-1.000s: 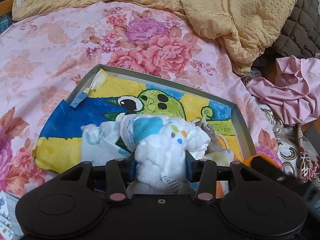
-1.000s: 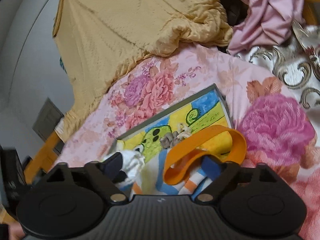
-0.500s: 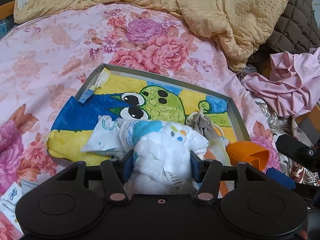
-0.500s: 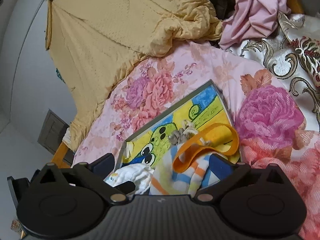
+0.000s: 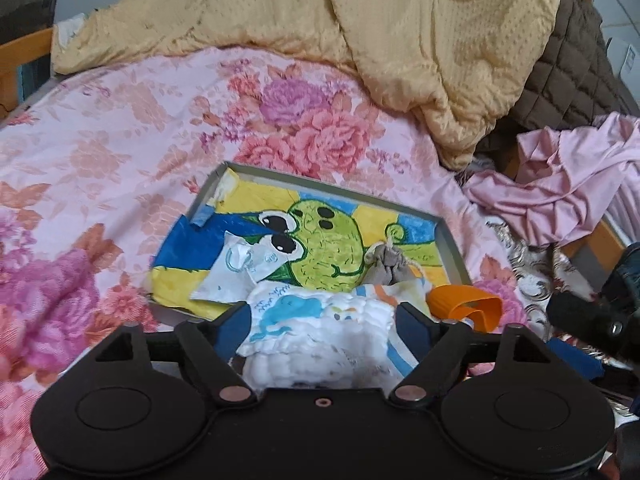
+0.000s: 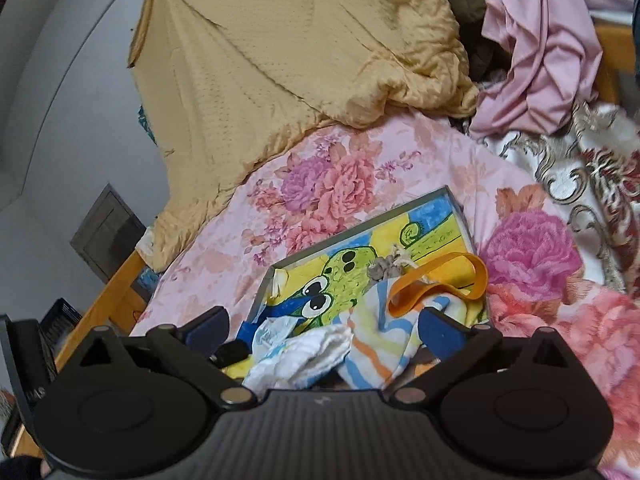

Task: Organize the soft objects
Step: 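Open both grippers and move both tools back over the pile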

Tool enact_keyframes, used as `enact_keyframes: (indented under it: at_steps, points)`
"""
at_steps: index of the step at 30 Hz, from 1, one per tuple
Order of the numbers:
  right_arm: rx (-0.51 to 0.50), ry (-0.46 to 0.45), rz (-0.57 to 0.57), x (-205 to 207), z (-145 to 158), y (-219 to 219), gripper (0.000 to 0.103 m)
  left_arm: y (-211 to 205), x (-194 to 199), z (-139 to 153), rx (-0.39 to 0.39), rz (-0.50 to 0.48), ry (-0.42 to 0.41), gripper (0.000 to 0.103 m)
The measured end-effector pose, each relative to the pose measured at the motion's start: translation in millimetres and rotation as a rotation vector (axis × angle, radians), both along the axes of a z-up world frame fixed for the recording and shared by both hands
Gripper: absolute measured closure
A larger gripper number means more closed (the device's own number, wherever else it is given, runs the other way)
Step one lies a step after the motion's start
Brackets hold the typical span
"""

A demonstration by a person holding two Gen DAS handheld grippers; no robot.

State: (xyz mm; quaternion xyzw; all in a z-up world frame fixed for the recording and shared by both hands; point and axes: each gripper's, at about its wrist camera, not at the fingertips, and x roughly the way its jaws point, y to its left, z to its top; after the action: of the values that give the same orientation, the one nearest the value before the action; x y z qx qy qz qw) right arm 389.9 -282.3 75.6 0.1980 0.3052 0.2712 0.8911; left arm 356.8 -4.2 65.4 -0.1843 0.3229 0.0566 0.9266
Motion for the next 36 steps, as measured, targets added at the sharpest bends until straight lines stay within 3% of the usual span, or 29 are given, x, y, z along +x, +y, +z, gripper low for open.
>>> enact_keyframes:
  at_steps: [8,16,29,36]
  points:
    - [-0.100,-0.152,-0.005,-62.2,21.6,3.6,0.000,-2.0,-59.2,22.8,0.018,0.009,-0.054,0.009]
    - [-0.149,-0.242,-0.027,-119.4,24.1,4.5,0.000,-1.7,-115.9,31.3,0.039,0.011,-0.084,0.008]
    - [-0.225,-0.321,-0.035,-190.6,6.1,3.2,0.000,-7.7,-192.4,28.9,0.126,0.000,-0.144,0.003]
    - [-0.277,-0.314,-0.026,-213.5,-6.0,0.0,0.000,-15.2,-224.0,16.8,0.174,-0.012,-0.169,0.001]
